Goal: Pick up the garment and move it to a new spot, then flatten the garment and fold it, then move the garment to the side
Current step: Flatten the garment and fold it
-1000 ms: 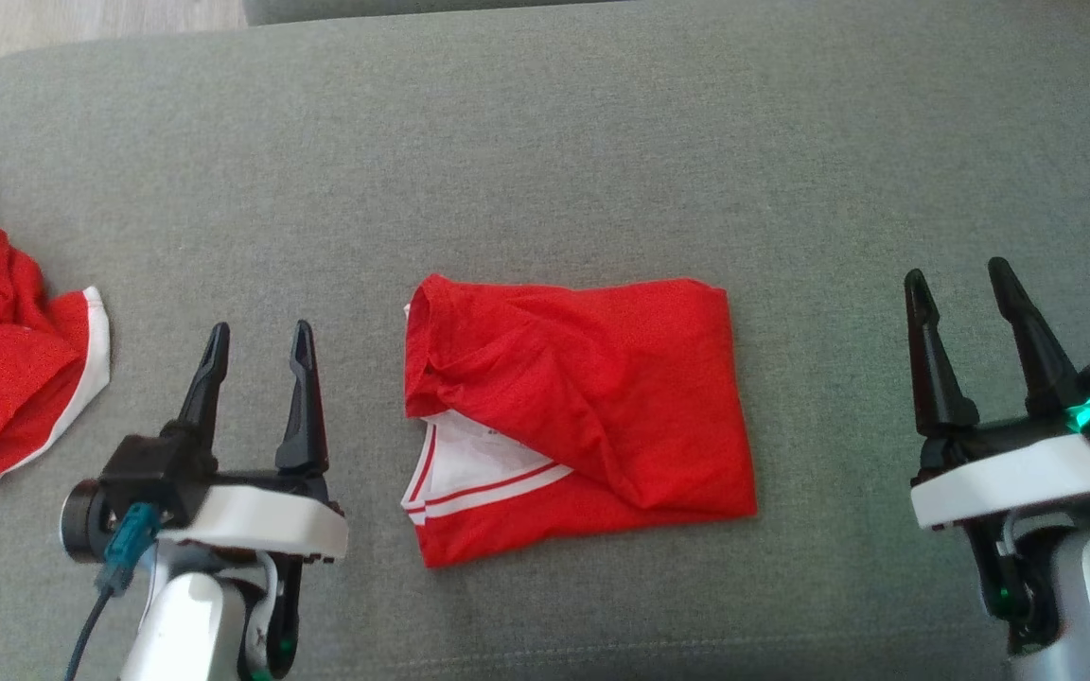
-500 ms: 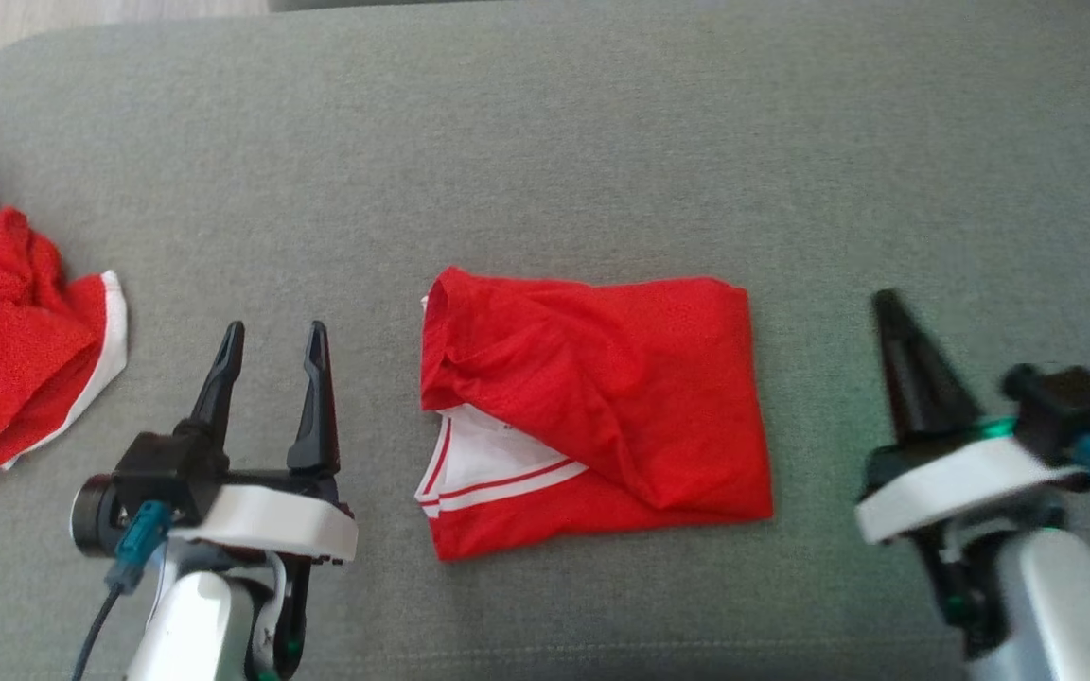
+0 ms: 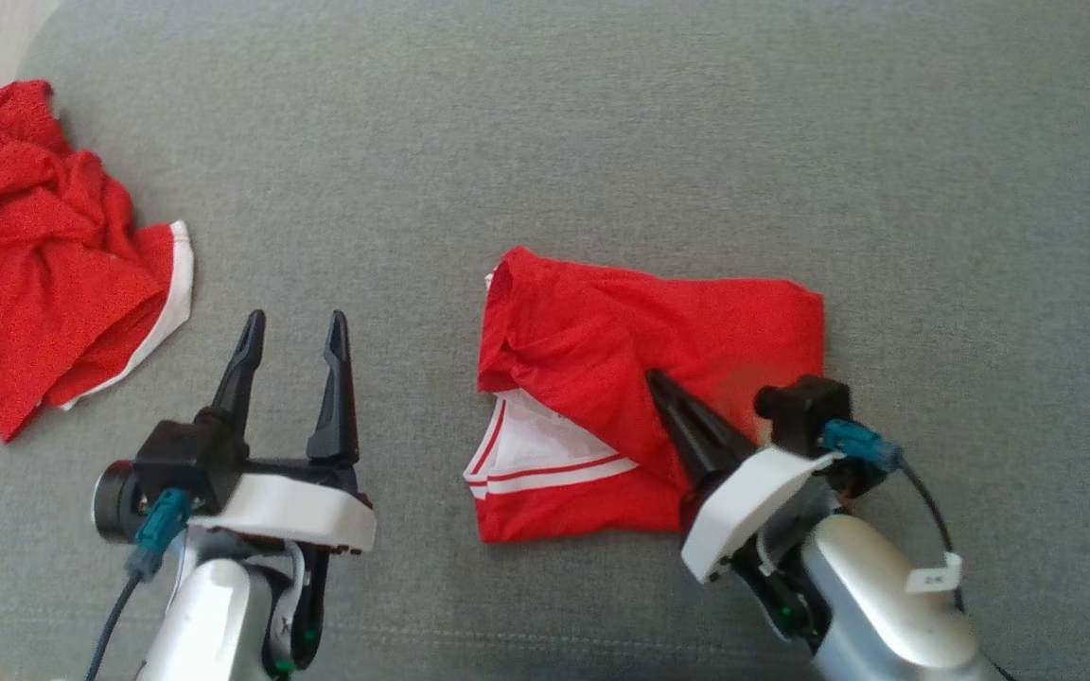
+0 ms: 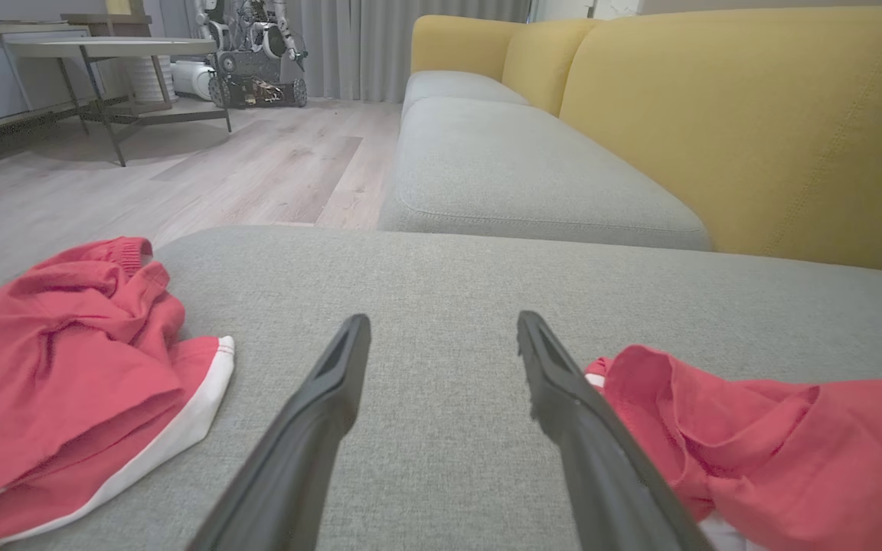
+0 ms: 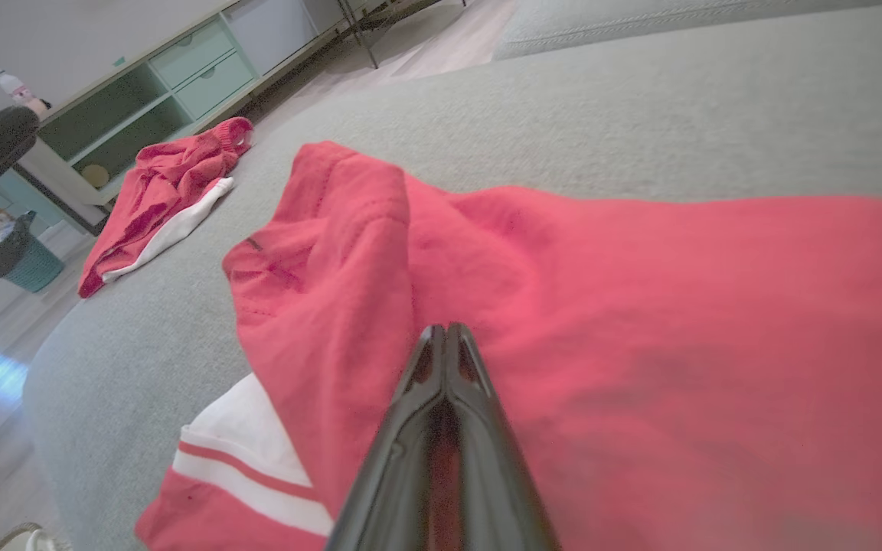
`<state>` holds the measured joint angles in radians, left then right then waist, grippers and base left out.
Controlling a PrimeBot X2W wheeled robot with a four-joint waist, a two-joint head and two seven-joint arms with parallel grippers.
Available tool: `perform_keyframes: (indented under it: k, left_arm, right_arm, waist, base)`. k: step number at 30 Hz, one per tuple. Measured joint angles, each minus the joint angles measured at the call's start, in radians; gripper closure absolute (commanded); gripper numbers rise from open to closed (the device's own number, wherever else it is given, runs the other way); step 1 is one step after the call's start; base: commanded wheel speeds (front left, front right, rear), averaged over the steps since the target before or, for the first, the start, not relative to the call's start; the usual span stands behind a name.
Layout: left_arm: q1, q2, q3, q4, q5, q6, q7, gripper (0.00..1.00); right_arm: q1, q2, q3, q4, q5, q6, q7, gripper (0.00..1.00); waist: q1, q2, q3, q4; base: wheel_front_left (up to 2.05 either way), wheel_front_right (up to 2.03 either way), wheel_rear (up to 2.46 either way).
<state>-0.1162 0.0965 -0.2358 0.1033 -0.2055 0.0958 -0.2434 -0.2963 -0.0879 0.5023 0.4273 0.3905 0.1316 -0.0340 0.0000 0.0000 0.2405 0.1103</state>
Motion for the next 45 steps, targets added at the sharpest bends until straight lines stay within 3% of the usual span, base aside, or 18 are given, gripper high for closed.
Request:
perform_keyframes:
  k: [5, 15, 20, 21, 22, 33, 38, 45]
  left_arm:
    - [-0.003, -0.003, -0.003, 0.005, -0.010, 0.000, -0.006, 0.00]
    - [-0.010, -0.006, 0.002, 0.006, -0.010, 0.001, -0.006, 0.00]
    - [-0.010, -0.006, 0.014, 0.006, -0.010, 0.003, -0.006, 0.00]
    - [-0.010, -0.006, 0.017, 0.006, -0.010, 0.003, -0.006, 0.00]
    - [-0.010, -0.005, 0.020, 0.006, -0.010, 0.007, -0.006, 0.00]
    - [0.030, 0.019, 0.046, -0.005, -0.010, 0.024, -0.006, 0.00]
    - [0.057, 0.030, 0.053, -0.014, -0.010, 0.028, -0.006, 0.00]
    - [0.127, 0.048, 0.055, -0.039, -0.028, 0.032, -0.001, 0.00]
  right_arm:
    - [-0.053, 0.003, 0.099, 0.082, 0.062, 0.000, -0.044, 1.00]
    - [-0.088, -0.008, 0.323, 0.087, 0.196, 0.000, -0.057, 1.00]
    - [-0.115, -0.033, 0.283, 0.060, 0.189, 0.000, -0.141, 1.00]
    - [-0.126, -0.038, 0.251, 0.050, 0.178, 0.000, -0.156, 0.55]
    - [-0.132, -0.042, 0.212, 0.038, 0.163, 0.000, -0.168, 0.00]
    - [0.012, -0.075, -0.249, -0.177, -0.083, 0.000, -0.172, 0.00]
    - [0.120, -0.050, -0.364, -0.299, -0.151, 0.000, -0.111, 0.00]
    - [0.254, -0.022, -0.433, -0.425, -0.190, 0.000, -0.029, 0.00]
  waist:
    - [0.0000, 0.0000, 0.010, 0.019]
    - [0.0000, 0.0000, 0.008, 0.003]
    - [0.0000, 0.0000, -0.002, -0.017]
    - [0.0000, 0.0000, -0.005, -0.021]
    - [0.0000, 0.0000, -0.009, -0.025]
    - [0.0000, 0.0000, -0.073, -0.079]
    - [0.0000, 0.0000, -0.108, -0.101]
    - [0.0000, 0.0000, -0.168, -0.117]
  base:
    - [0.00, 0.00, 0.00]
    - [0.00, 0.00, 0.00]
    - [0.00, 0.00, 0.00]
    - [0.00, 0.00, 0.00]
    - [0.00, 0.00, 0.00]
    - [0.00, 0.00, 0.00]
    - [0.00, 0.00, 0.00]
    - [0.00, 0.00, 0.00]
